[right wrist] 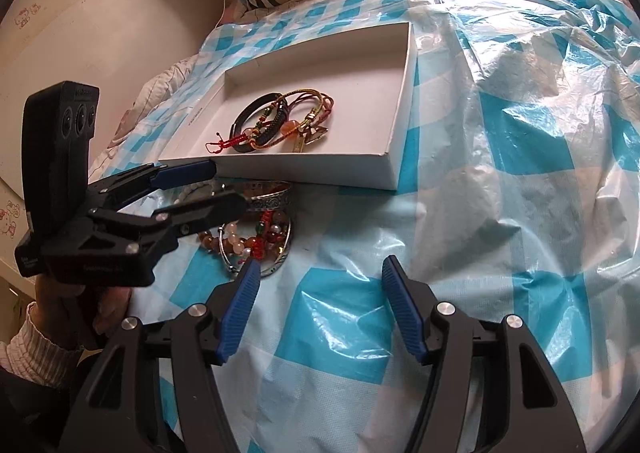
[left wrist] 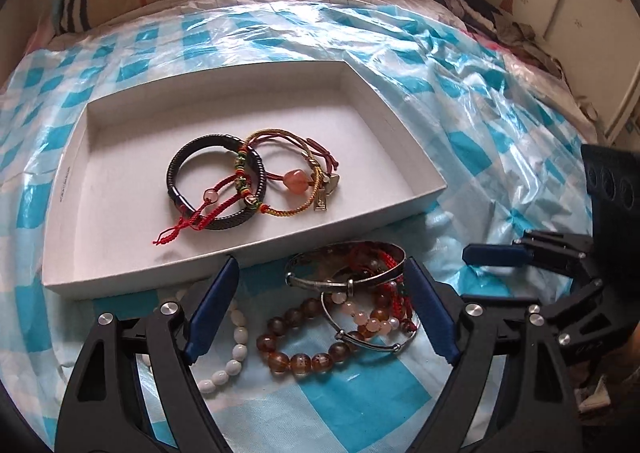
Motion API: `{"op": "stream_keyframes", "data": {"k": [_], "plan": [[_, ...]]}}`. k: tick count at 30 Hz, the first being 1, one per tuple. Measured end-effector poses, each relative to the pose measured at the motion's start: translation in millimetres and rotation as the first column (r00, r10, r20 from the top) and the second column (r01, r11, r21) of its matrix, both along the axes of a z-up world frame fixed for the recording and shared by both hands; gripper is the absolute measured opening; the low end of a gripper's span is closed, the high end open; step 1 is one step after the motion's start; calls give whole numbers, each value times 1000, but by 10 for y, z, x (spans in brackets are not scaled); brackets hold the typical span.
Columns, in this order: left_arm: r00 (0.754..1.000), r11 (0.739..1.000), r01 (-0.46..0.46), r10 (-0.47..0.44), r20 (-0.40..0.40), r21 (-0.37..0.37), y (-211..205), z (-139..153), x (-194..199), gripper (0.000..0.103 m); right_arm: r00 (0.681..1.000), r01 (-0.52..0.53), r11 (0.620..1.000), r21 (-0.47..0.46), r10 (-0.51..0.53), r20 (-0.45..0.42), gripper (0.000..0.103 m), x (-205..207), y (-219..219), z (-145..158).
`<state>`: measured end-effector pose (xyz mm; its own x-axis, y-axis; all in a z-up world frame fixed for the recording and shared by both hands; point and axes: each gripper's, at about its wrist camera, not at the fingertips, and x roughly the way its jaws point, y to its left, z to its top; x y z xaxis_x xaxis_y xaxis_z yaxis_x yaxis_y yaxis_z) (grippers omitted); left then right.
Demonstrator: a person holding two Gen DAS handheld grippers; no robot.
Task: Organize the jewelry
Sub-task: 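Close the right gripper on the red-bead bracelet beside the metal bangles, then close the left gripper on a silver bangle while the right gripper holds the red-bead bracelet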
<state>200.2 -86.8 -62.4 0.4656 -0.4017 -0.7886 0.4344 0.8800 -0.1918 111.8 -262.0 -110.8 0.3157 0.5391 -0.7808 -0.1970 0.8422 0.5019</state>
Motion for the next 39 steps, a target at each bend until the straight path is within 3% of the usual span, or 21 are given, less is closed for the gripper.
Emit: {"op": "stream_keyframes", "data": {"k": [4, 8, 9, 10, 14, 20, 25, 32, 35, 37, 39], "plan": [[998, 997, -57, 56, -24, -57, 130, 2, 82, 81, 999, -38, 999, 17, 37, 22, 62, 72, 175, 37], [998, 997, -58, 57, -24, -55, 135, -1, 91, 81, 998, -62, 998, 23, 62, 22, 61, 181, 364, -12], [998, 997, -59, 57, -23, -55, 136, -1, 93, 81, 998, -66, 998, 18, 65, 18, 57, 216, 408, -42], [998, 997, -59, 57, -25, -59, 134, 0, 93, 81, 997, -71, 997, 17, 71, 11, 44, 244, 450, -69], [998, 995, -59, 55, -42, -83, 146, -24, 115, 81, 997, -73, 997, -20, 73, 14, 17, 275, 504, -118], [998, 994, -42, 36, -59, -102, 99, -54, 140, 78, 998, -49, 998, -34, 50, 36, 11, 195, 378, -67], [1000, 999, -3, 2, -15, -52, -13, -31, 81, 77, 999, -23, 1000, -21, 23, 37, 10, 158, 275, -40], [987, 986, 120, -131, 95, 115, -275, 25, -31, 75, 997, 74, 993, 91, -71, -41, 9, 32, -26, -217], [964, 963, 197, -224, 140, 185, -425, 63, -75, 58, 994, 105, 986, 128, -98, -56, 9, 10, -96, -255], [954, 948, 242, -271, 125, 208, -521, 49, -62, 30, 994, 104, 987, 124, -98, -52, 9, 5, -90, -251], [952, 937, 257, -287, 104, 237, -590, -1, -29, 17, 994, 105, 986, 126, -99, -50, 9, -3, -92, -249]]}}
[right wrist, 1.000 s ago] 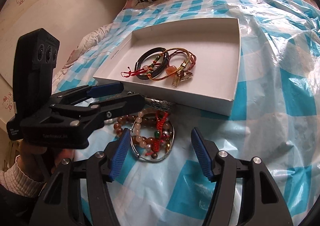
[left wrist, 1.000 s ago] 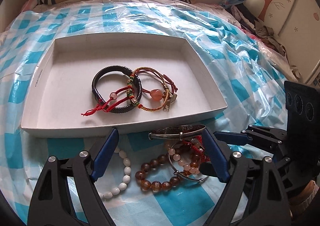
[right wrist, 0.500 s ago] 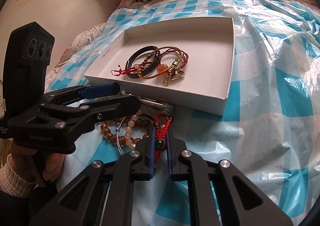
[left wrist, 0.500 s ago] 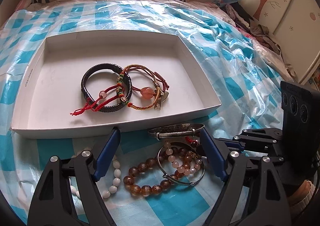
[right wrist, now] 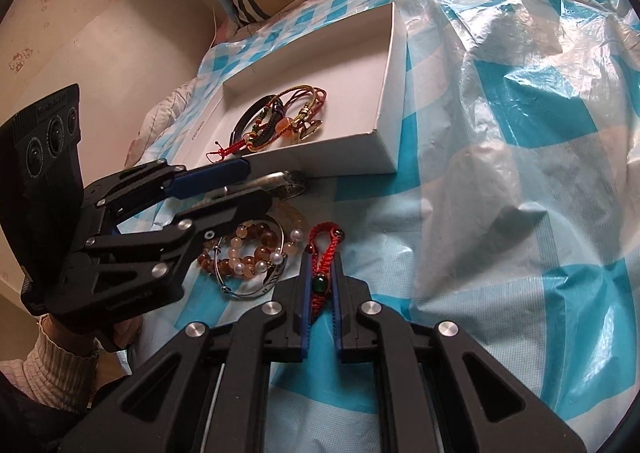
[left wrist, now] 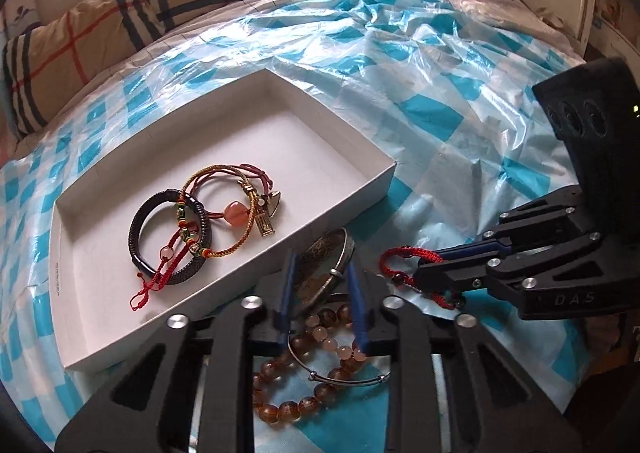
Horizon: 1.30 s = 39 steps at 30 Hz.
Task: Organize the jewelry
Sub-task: 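Close the left gripper on a silver bangle while the right gripper holds the red-bead bracelet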
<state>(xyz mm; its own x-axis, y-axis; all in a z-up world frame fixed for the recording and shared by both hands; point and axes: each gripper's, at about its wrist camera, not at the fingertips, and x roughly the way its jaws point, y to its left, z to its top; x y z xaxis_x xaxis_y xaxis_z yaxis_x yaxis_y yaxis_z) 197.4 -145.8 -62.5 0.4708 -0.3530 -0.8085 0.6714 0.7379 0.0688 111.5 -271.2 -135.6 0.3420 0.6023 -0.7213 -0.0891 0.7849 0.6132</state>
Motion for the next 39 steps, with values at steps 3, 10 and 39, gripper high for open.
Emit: {"op": "stream_keyframes", "data": {"k": [3, 10, 39], "plan": [[999, 999, -20, 19, -29, -40, 40, 8, 31, 14, 1000, 4, 1000, 5, -4, 2, 9, -8, -10, 1], [968, 940, -202, 149, -204, -276, 588, 101, 81, 6, 999, 24, 1000, 8, -24, 37, 9, -89, -50, 115], [927, 840, -370, 305, -218, -398, 1322, 346, -371, 6, 998, -31, 990, -139, 39, 55, 7, -6, 192, 233]]}}
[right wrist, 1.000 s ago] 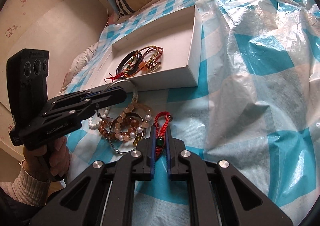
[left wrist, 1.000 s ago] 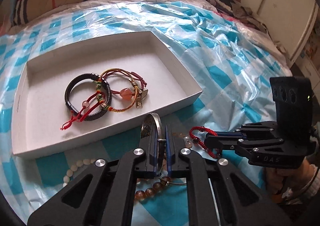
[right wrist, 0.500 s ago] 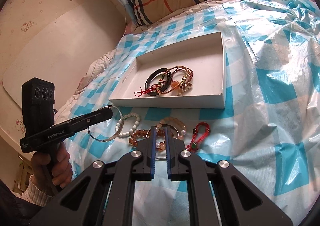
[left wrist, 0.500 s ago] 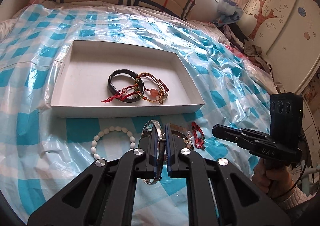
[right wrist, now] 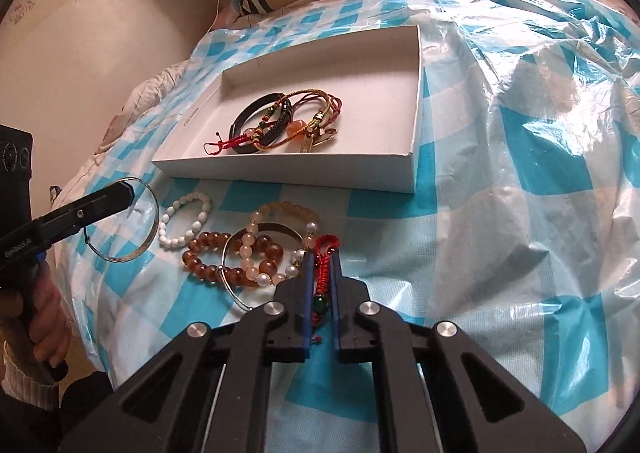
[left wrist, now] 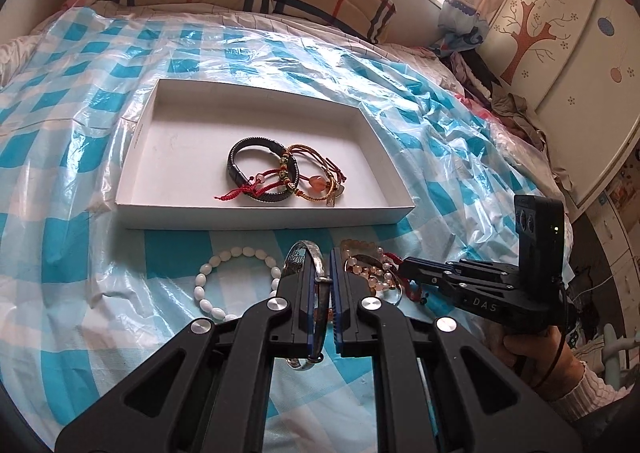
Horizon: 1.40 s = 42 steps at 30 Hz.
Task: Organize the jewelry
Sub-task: 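Close the left gripper on a silver bangle while the right gripper holds the red-bead bracelet, then carry the bangle and red-bead bracelet into the tray and open both grippers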
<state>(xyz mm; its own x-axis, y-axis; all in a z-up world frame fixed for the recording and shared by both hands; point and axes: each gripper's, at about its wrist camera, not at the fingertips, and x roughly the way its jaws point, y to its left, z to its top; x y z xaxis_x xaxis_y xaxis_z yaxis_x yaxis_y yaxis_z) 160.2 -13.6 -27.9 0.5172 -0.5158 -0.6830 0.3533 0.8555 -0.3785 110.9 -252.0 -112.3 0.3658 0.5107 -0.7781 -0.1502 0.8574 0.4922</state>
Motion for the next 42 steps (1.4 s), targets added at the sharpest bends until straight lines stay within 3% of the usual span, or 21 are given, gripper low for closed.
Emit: {"op": "stream_keyframes", "data": {"k": [10, 12, 15, 18, 20, 22, 23, 25, 34, 42], "plan": [[1000, 1000, -9, 9, 19, -16, 45, 103, -21, 6, 996, 25, 991, 133, -37, 86, 5, -53, -65, 493], [1000, 1000, -11, 11, 24, -17, 57, 124, -16, 6, 995, 2, 992, 124, -15, 98, 5, 3, -16, 569], [1000, 1000, -18, 19, 25, -24, 96, 133, -14, 6, 995, -25, 1000, 10, 24, 96, 6, 36, 93, 577], [1000, 999, -22, 22, 20, -27, 117, 111, -8, 6, 997, -36, 996, -83, 41, 65, 70, 10, 133, 388], [1000, 999, -20, 21, 17, -29, 117, 96, -5, 6, 999, -50, 993, -110, 51, 6, 67, 7, 131, 141], [1000, 999, -16, 17, 16, -29, 106, 87, -9, 6, 999, -32, 996, -84, 29, -44, 35, 1, 66, -69], [1000, 999, -14, 15, 17, -29, 102, 87, -12, 6, 999, -15, 998, -55, 12, -44, 31, -7, 9, -93], [1000, 1000, -12, 13, 20, -26, 101, 95, -11, 6, 999, 27, 1000, 7, -26, -44, 10, -19, -114, -66], [999, 999, -13, 14, 32, -29, 93, 150, -19, 6, 998, 55, 981, 186, -62, 33, 10, -51, -231, 353], [999, 1000, -13, 14, 45, -23, 83, 186, 27, 6, 993, 12, 976, 216, -37, 113, 10, 130, -112, 617]]}}
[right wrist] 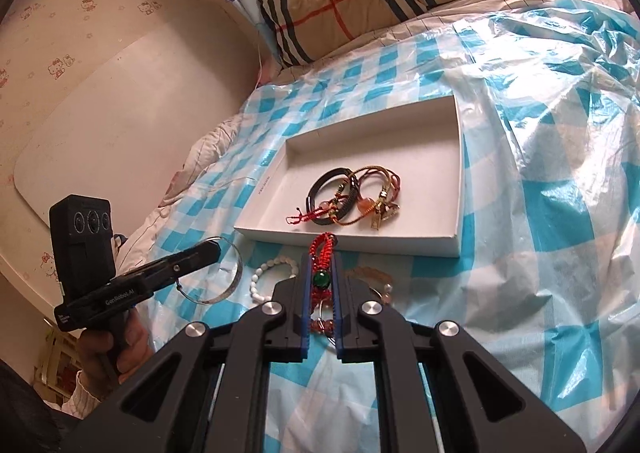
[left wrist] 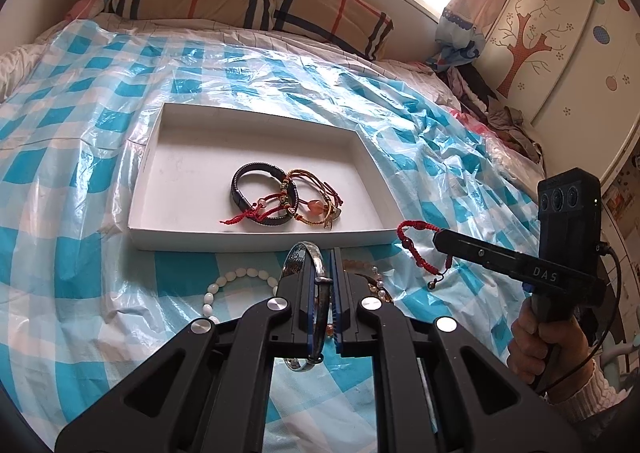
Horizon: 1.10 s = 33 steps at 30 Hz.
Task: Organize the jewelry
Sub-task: 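Carry the bangle and red-bead bracelet into the tray and open both grippers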
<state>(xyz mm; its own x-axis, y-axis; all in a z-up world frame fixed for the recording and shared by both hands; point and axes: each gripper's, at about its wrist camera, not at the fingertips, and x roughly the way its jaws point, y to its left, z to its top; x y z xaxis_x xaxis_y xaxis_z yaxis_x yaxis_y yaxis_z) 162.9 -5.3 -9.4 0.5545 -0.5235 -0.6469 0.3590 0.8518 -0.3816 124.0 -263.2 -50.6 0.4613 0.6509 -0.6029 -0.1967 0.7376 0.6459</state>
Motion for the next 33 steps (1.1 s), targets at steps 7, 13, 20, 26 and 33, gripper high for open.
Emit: {"op": "stream_keyframes", "data": {"k": [7, 13, 20, 26, 33], "plan": [[1000, 1000, 7, -8, 27, 23, -66, 35, 84, 6, 999, -2, 1000, 1, 2, 33, 10, 213, 75, 27], [998, 999, 15, -17, 57, 39, -160, 83, 210, 6, 999, 7, 1000, 1, -7, 42, 10, 362, 96, -30], [996, 998, 16, -21, 90, 62, -255, 105, 369, 6, 998, 25, 1000, -4, -24, 52, 10, 544, 79, -87], [994, 996, 17, -26, 106, 83, -332, 95, 445, 6, 998, 29, 1000, -4, -29, 59, 10, 651, 82, -119], [994, 996, 15, -24, 109, 86, -358, 90, 468, 6, 998, 33, 999, -2, -33, 60, 10, 674, 88, -125]]}}
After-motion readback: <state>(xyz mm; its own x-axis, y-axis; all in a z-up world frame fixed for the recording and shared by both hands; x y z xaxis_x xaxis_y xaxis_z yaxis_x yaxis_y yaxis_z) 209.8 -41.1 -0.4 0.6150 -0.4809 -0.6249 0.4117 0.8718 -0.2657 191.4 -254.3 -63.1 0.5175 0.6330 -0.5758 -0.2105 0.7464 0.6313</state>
